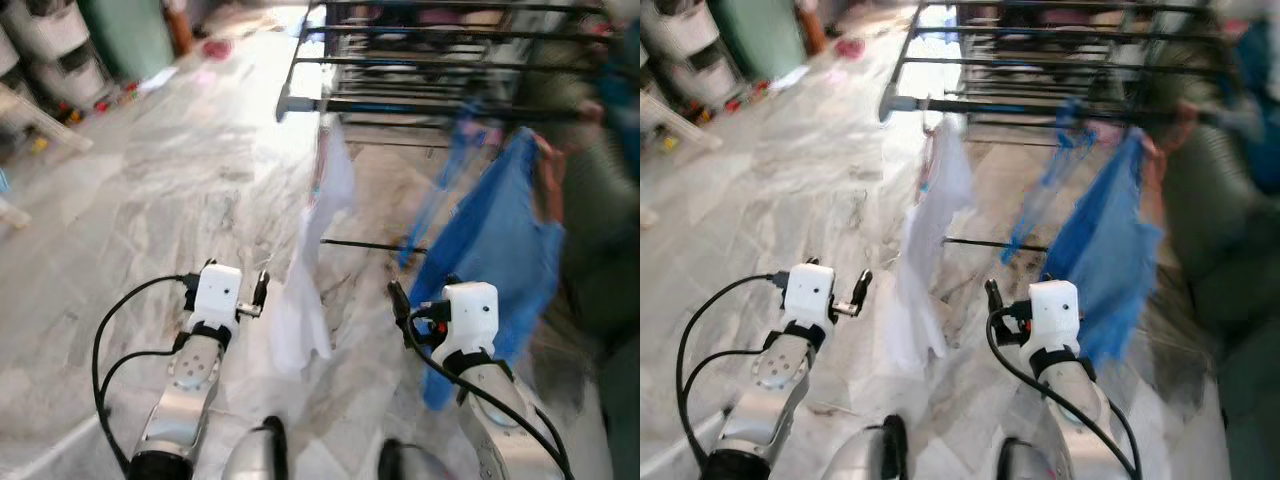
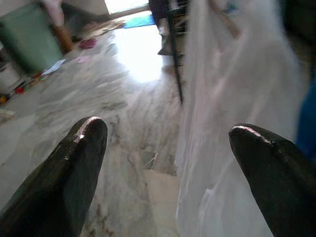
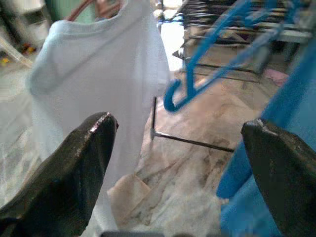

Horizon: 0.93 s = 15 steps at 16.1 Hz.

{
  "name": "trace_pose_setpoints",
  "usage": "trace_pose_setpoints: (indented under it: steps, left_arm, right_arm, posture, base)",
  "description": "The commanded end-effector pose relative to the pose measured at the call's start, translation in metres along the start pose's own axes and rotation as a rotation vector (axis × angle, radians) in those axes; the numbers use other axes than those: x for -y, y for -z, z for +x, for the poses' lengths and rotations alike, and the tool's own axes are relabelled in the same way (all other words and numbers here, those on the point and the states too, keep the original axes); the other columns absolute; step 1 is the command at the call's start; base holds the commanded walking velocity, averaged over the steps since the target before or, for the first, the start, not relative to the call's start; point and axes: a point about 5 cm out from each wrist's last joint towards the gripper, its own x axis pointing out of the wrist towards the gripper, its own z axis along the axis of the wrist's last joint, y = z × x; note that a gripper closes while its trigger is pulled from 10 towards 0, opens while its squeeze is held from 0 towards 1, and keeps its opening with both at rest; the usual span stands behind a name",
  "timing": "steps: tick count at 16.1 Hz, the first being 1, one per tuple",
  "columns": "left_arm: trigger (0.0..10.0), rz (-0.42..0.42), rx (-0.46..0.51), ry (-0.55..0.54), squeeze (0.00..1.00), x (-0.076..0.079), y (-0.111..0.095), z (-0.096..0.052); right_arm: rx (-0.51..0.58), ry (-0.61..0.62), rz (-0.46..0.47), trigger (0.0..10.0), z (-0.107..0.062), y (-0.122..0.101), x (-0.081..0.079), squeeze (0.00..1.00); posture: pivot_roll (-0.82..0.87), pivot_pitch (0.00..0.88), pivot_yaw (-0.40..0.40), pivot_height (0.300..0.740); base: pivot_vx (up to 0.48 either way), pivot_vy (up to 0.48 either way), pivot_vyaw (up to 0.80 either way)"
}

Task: Hang hanger

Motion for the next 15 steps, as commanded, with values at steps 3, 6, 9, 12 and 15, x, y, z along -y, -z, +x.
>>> trace_pose_setpoints:
  steps: [3, 6, 9, 12, 15]
  left_arm:
    - [10.0, -0.007, -0.034, -0.002, 0.00, -0.0004, 0.0080, -0.0034]
    - [10.0, -0.010, -0.035, -0.002, 0.00, 0.0019, 0.0088, -0.0039]
    - [10.0, -0.015, -0.037, -0.004, 0.00, 0.0023, 0.0101, -0.0042]
    - [10.0, -0.012, -0.030, -0.016, 0.00, 0.0030, 0.0107, -0.0031]
    - [10.0, -0.012, -0.027, -0.013, 0.00, 0.0036, 0.0095, -0.0014]
  right_arm:
    - [0.011, -0.031, -0.020, 10.0, 0.0039, -0.0034, -0.0028, 0.00]
    - [0.025, -0.042, -0.023, 10.0, 0.0049, -0.0061, -0.0039, 0.00]
    - [0.026, -0.047, -0.024, 10.0, 0.0043, -0.0060, -0.0050, 0.00]
    - [0.038, -0.072, -0.034, 10.0, 0.0054, -0.0085, -0.0059, 0.00]
    - [0.043, -0.086, -0.033, 10.0, 0.0053, -0.0097, -0.0071, 0.00]
  posture:
    - [-0.10, 0.195, 0.070, 0.740]
    - [-0.10, 0.193, 0.066, 0.740]
    - [-0.10, 0.197, 0.067, 0.740]
    - [-0.11, 0.201, 0.067, 0.740]
    - [-0.11, 0.210, 0.071, 0.740]
  base:
    - [-0.321, 0.000, 0.00]
    - [-0.301, 0.000, 0.00]
    - [-0.290, 0.000, 0.00]
    - [0.000, 0.000, 0.27]
    - [0.000, 0.000, 0.80]
